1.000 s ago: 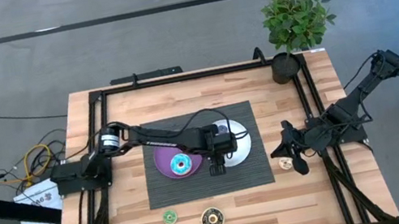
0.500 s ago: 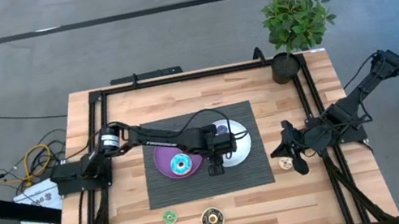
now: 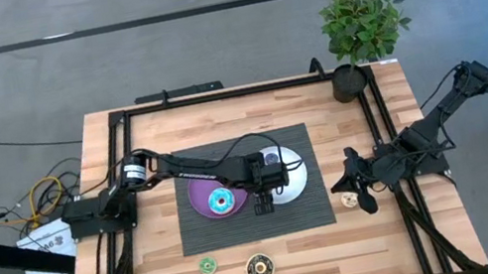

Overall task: Pick & Place donuts
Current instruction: Put the small dark blue donut on the white plate, then put the small white donut on the white plate

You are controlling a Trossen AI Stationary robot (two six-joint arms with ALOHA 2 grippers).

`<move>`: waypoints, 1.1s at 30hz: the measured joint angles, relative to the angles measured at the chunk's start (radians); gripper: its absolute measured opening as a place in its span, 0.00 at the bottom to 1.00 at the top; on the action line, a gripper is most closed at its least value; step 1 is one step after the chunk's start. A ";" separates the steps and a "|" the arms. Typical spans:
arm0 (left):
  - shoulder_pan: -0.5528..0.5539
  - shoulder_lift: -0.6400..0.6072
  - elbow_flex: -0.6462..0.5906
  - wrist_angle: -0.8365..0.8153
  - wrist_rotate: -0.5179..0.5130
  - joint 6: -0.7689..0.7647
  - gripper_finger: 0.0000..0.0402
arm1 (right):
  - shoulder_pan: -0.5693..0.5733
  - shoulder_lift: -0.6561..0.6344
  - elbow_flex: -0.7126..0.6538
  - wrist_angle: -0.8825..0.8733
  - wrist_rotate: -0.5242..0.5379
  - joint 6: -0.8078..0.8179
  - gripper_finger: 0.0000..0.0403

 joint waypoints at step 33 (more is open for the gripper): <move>0.000 -0.011 0.268 -0.268 0.000 -0.028 0.72 | 0.000 0.000 0.000 0.001 0.000 0.002 0.00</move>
